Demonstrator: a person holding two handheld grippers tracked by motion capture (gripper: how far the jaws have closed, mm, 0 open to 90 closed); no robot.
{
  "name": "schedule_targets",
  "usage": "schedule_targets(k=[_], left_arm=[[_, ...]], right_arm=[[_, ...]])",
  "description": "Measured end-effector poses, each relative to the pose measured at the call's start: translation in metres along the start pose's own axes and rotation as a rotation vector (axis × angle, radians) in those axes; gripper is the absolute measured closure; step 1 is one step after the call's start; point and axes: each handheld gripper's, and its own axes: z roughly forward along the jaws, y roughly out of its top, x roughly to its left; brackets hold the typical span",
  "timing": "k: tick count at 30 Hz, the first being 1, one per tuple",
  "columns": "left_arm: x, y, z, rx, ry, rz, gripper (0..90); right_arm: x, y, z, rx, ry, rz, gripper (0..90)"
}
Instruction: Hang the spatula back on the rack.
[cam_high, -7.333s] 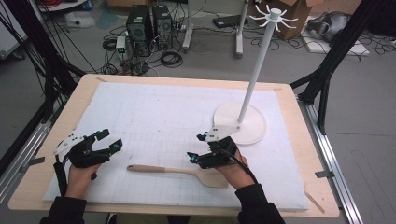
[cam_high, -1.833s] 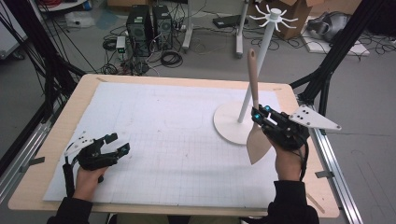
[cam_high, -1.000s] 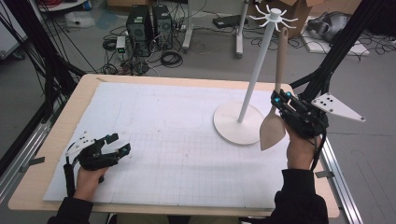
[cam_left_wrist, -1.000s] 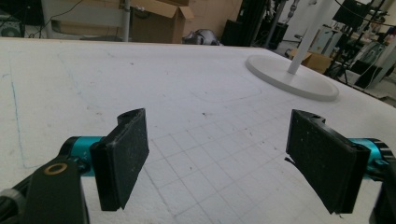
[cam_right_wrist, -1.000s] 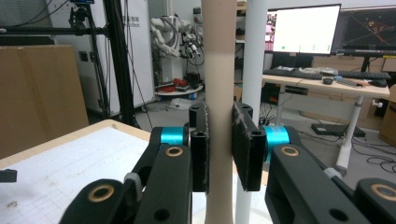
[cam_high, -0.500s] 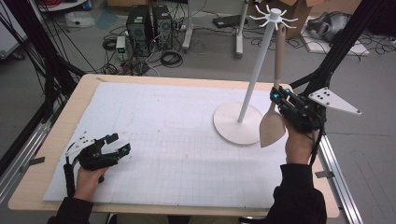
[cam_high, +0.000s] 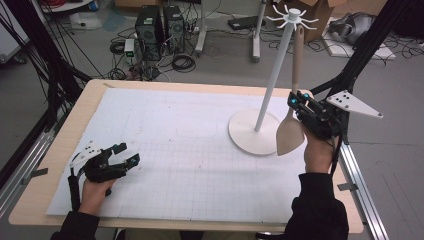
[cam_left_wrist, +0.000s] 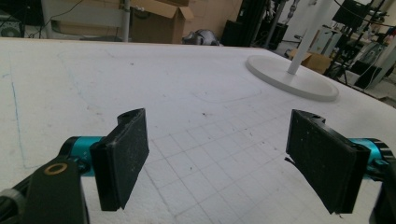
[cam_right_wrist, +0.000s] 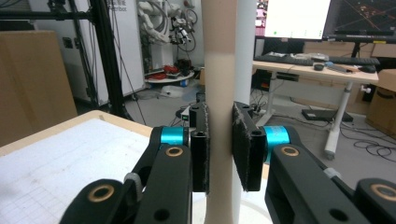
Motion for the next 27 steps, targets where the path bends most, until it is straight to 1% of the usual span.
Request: schedule_targets(k=[5,14,21,23,27], left_arm=[[0.000,0.000,0.000,-0.001,0.000,0.000,21.3],[0.000,0.000,0.000,-0.003,0.001,-0.001,21.3],[0.000,0.000,0.000,-0.001,0.000,0.001,21.3],[0.000,0.000,0.000,-0.001,0.001,0.001,21.3],[0.000,0.000,0.000,0.001,0.001,0.005,21.3]], right_arm=[[-0.001,0.002,0.002,0.014,-0.017,-0.005,78.6],[-0.002,0.002,0.008,0.042,-0.027,-0.009,78.7],[-0.004,0.001,0.015,0.052,-0.032,0.005,78.7],[-0.004,0.000,0.016,0.053,-0.040,0.003,78.6],[-0.004,-0.003,0.017,0.052,-0.037,0.019,77.9]])
